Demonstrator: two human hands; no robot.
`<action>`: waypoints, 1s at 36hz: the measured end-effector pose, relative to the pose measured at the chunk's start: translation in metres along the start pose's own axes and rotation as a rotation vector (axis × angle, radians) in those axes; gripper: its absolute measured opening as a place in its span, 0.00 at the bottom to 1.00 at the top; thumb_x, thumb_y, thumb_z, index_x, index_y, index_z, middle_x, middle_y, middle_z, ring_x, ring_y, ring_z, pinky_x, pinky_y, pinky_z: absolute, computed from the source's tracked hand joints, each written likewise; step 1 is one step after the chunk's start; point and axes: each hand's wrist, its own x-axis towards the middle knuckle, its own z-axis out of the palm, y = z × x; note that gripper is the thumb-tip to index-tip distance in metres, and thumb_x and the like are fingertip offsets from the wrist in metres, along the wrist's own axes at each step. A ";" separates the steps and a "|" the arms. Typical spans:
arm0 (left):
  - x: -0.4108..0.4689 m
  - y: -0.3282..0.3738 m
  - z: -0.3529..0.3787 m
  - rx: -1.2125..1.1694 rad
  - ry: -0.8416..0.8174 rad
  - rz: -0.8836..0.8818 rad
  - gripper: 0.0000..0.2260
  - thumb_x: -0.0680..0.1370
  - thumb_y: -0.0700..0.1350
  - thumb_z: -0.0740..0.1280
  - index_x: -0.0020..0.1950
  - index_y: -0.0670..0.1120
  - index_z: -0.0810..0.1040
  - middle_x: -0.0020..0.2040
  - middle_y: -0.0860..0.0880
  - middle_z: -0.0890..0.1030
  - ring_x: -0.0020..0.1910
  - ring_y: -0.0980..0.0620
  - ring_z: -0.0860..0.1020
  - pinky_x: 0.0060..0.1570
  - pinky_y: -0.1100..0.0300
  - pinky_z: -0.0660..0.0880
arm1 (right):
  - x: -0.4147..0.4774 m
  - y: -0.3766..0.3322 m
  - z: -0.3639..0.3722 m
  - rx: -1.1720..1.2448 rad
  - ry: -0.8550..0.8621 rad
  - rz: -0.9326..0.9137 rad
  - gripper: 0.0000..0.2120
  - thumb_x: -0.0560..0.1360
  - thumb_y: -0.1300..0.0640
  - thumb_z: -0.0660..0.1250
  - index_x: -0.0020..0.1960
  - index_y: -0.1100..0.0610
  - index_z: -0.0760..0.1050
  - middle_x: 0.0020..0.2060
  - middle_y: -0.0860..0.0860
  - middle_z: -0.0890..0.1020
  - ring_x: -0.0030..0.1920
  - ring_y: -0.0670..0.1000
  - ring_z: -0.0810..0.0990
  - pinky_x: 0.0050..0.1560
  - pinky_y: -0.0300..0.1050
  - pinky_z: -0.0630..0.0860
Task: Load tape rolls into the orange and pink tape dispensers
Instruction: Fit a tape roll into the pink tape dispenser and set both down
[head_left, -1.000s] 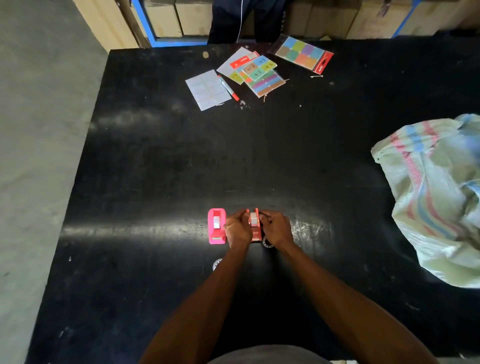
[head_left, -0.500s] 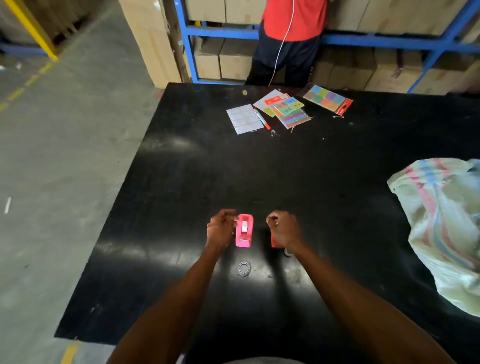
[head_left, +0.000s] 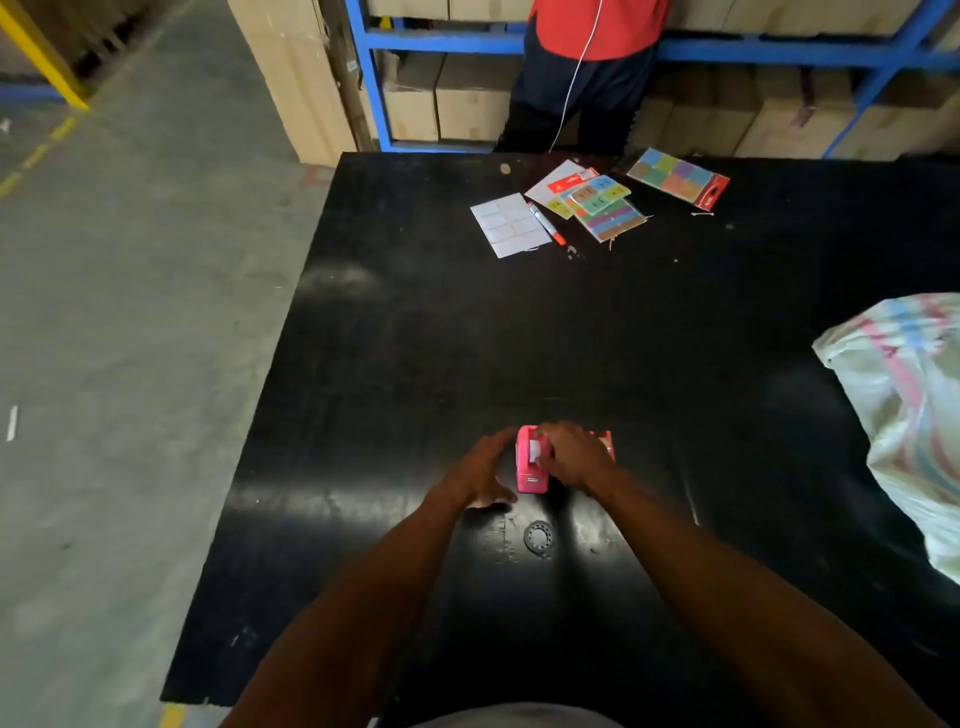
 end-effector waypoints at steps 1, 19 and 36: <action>0.005 0.001 0.000 0.016 -0.005 0.003 0.52 0.62 0.42 0.81 0.78 0.54 0.55 0.74 0.43 0.66 0.71 0.43 0.70 0.68 0.47 0.71 | 0.004 0.000 0.001 -0.001 -0.009 0.011 0.20 0.74 0.52 0.69 0.65 0.55 0.76 0.62 0.58 0.81 0.62 0.61 0.79 0.60 0.51 0.75; 0.035 -0.006 0.021 -0.098 0.102 0.068 0.47 0.57 0.50 0.81 0.73 0.58 0.64 0.64 0.49 0.76 0.61 0.49 0.76 0.62 0.50 0.76 | 0.031 0.011 0.001 -0.052 -0.161 -0.089 0.22 0.76 0.47 0.69 0.67 0.55 0.75 0.63 0.58 0.78 0.61 0.60 0.79 0.63 0.57 0.75; 0.029 0.002 0.015 -0.139 0.046 0.001 0.47 0.67 0.32 0.74 0.79 0.51 0.54 0.68 0.42 0.70 0.60 0.44 0.75 0.52 0.53 0.77 | 0.023 0.009 -0.010 0.007 -0.204 -0.084 0.19 0.74 0.51 0.71 0.61 0.59 0.79 0.59 0.58 0.81 0.58 0.60 0.80 0.58 0.49 0.75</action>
